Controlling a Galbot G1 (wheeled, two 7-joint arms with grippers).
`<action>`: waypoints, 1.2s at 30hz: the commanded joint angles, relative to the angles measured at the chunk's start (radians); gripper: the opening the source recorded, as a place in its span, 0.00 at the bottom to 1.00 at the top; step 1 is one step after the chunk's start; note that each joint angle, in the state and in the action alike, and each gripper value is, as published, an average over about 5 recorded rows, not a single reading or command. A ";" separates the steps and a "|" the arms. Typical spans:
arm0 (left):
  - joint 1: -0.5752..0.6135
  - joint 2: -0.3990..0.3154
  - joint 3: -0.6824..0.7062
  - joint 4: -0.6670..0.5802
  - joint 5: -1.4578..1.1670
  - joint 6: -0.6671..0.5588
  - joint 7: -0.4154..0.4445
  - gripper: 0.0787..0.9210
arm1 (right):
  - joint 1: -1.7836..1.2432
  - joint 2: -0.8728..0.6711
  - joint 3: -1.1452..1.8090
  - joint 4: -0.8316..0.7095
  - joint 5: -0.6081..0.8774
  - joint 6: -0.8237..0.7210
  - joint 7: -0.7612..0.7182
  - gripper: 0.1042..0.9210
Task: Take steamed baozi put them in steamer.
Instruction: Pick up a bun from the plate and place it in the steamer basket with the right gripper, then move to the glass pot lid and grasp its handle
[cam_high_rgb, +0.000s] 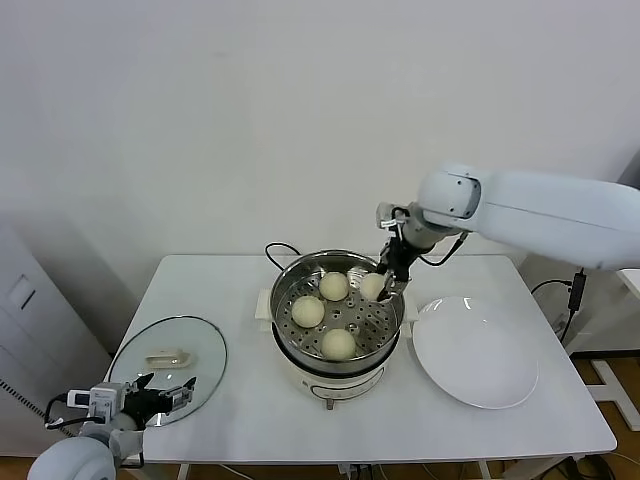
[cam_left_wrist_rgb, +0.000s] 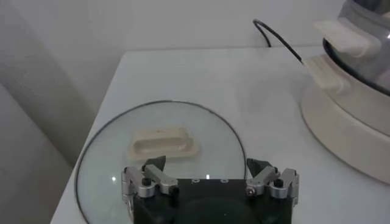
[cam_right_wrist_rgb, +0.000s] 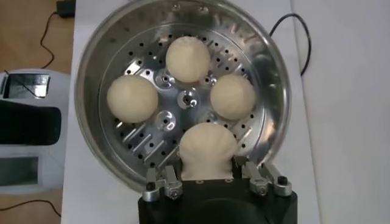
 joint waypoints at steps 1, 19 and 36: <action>-0.002 -0.003 0.002 0.002 0.000 0.000 0.001 0.88 | -0.083 0.024 0.005 -0.001 -0.001 -0.036 0.057 0.50; -0.001 -0.014 -0.001 0.008 0.000 -0.002 0.002 0.88 | -0.130 0.008 0.054 -0.016 0.001 -0.044 0.062 0.70; 0.000 -0.038 -0.053 -0.002 0.001 -0.019 0.001 0.88 | -0.532 -0.263 0.821 -0.135 0.236 0.140 0.234 0.88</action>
